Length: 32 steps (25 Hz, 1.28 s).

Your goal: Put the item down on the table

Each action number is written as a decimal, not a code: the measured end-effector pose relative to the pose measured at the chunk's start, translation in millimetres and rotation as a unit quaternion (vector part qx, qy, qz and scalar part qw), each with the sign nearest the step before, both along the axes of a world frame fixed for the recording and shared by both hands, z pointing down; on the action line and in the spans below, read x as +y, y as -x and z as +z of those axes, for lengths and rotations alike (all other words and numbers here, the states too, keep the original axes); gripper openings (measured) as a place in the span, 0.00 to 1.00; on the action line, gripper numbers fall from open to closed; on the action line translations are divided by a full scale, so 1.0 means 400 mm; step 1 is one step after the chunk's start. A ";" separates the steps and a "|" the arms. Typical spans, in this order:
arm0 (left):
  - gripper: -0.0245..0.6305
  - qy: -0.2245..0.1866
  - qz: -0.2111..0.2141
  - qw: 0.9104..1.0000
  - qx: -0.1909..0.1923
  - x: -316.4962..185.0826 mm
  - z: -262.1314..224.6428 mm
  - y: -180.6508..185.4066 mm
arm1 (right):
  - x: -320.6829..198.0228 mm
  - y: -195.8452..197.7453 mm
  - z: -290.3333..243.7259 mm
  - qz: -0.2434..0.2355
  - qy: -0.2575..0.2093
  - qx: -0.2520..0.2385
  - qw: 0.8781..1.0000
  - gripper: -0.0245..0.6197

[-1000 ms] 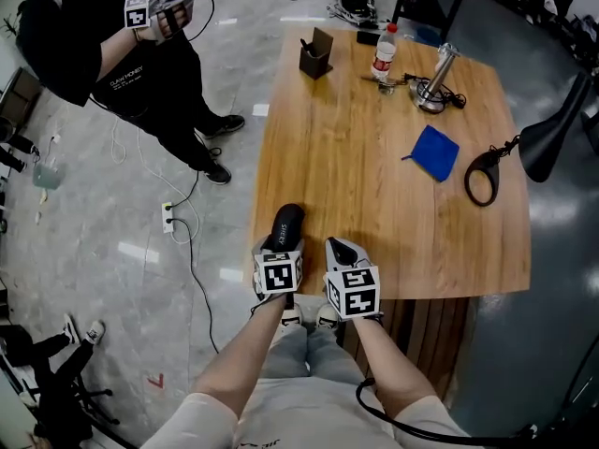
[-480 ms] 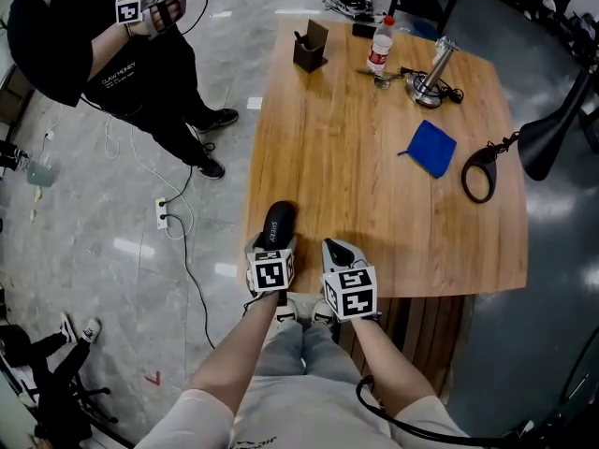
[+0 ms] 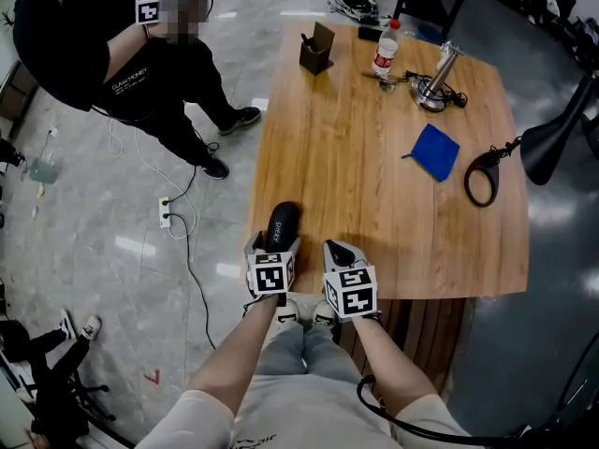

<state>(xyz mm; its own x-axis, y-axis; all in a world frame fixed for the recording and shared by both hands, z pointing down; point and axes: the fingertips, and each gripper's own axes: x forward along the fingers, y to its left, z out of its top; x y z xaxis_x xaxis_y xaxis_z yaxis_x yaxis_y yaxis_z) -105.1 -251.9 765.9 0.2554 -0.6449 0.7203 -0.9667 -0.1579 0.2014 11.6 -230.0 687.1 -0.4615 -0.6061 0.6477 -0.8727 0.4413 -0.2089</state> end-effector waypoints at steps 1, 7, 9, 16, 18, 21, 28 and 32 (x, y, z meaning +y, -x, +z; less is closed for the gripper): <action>0.65 -0.002 0.000 1.000 0.001 -0.002 -0.004 0.001 | 0.001 0.002 0.000 -0.001 0.000 0.000 1.000 0.04; 0.65 -0.032 0.019 0.999 -0.013 0.004 -0.085 0.011 | 0.010 0.013 -0.040 -0.004 -0.009 0.001 1.000 0.04; 0.65 -0.051 0.022 0.998 -0.023 0.027 -0.143 0.023 | 0.026 0.017 -0.072 -0.008 -0.011 -0.002 1.000 0.04; 0.29 -0.068 0.013 0.997 -0.034 0.180 -0.324 0.058 | 0.142 0.015 -0.203 -0.018 -0.016 -0.014 1.000 0.04; 0.19 -0.073 0.012 0.997 -0.021 0.225 -0.368 0.055 | 0.185 0.010 -0.230 -0.019 -0.018 -0.016 1.000 0.04; 0.05 -0.081 0.015 0.997 -0.006 0.290 -0.428 0.042 | 0.236 0.000 -0.276 -0.006 -0.026 -0.030 0.999 0.04; 0.05 -0.102 0.004 0.995 0.006 0.351 -0.492 0.011 | 0.272 -0.005 -0.345 0.029 -0.078 -0.038 0.996 0.04; 0.05 -0.110 0.008 0.994 0.011 0.360 -0.510 -0.003 | 0.289 0.014 -0.349 0.016 -0.084 -0.037 0.996 0.04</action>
<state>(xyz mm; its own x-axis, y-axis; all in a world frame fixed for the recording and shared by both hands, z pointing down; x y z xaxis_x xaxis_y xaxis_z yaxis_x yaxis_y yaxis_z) -103.8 -107.9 561.9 0.2815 -0.7820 0.5561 -0.9593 -0.2164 0.1813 5.8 -114.6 547.7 -0.4831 -0.7181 0.5009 -0.8717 0.4483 -0.1979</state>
